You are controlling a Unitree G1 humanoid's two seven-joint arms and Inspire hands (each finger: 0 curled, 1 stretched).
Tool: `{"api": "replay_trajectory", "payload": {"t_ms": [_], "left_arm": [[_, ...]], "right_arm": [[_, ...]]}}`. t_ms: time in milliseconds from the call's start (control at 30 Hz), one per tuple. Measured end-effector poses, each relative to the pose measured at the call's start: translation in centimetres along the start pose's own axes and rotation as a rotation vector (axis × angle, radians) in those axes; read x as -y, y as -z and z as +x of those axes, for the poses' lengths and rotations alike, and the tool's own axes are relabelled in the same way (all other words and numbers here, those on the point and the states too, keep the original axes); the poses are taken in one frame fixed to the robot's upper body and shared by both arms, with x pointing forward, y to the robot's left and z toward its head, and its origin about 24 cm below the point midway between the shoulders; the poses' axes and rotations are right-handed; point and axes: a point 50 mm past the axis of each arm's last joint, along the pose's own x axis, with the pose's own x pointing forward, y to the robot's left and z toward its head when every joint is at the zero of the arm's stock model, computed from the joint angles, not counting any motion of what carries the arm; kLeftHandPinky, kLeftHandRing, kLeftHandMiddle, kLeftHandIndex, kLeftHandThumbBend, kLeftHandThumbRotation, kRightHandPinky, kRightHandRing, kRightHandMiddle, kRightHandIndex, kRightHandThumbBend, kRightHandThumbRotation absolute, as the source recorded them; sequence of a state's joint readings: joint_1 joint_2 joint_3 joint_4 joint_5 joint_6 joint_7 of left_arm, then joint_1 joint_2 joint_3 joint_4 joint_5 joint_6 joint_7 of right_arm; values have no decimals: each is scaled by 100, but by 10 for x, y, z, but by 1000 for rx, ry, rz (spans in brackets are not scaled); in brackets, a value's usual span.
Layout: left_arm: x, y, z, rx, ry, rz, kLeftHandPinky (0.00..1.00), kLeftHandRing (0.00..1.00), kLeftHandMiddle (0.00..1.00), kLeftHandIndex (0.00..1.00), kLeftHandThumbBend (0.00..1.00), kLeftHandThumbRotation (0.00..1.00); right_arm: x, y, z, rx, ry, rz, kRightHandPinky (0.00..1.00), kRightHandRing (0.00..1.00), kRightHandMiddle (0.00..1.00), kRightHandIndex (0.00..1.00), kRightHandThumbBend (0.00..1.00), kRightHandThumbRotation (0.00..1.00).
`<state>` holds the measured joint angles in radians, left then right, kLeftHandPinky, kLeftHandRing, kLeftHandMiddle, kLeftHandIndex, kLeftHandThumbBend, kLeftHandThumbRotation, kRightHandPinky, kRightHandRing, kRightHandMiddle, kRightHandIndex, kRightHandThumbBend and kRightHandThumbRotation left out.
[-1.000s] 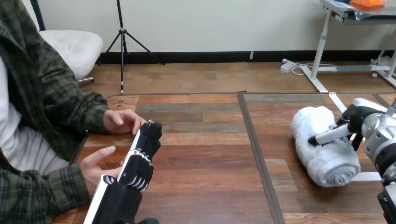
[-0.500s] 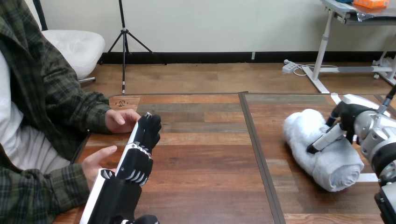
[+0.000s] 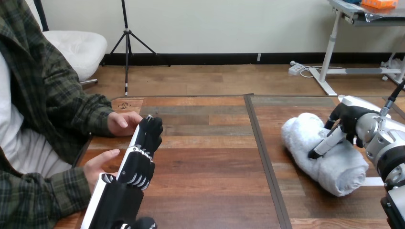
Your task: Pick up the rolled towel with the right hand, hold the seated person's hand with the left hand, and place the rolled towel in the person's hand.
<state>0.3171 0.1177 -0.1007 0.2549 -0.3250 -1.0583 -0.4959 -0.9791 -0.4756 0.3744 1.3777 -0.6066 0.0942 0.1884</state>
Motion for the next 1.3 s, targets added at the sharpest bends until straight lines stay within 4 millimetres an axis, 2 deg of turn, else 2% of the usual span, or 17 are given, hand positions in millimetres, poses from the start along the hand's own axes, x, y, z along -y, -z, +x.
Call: {"api": "replay_trajectory", "payload": {"t_ms": [200,233,367,633,900,1300], "left_arm": [[0,0,0,1,-3,-3,100,100,100,100,100,82],[0,0,0,1,-3,-4,100,100,100,100,100,82],[0,0,0,2,-9,-7,100,100,100,100,100,82],[1,0,0,2,-7,-7,100,100,100,100,100,82],[1,1,0,-1,-6,-11,100,100,100,100,100,81],[0,1,2,0,21,-7,100,100,100,100,100,75]], "right_arm": [[0,-2,0,32,-20,41,9,15,24,52,80,0],[-1,-3,0,37,-24,49,9,14,24,46,80,0],[-1,-4,0,59,-44,91,9,14,23,38,80,0],[-4,-9,-1,118,-86,180,8,13,21,27,78,0],[-10,-16,-1,198,-163,282,6,12,20,25,74,0],[-17,-30,-4,335,-257,429,8,13,21,25,75,0]]}}
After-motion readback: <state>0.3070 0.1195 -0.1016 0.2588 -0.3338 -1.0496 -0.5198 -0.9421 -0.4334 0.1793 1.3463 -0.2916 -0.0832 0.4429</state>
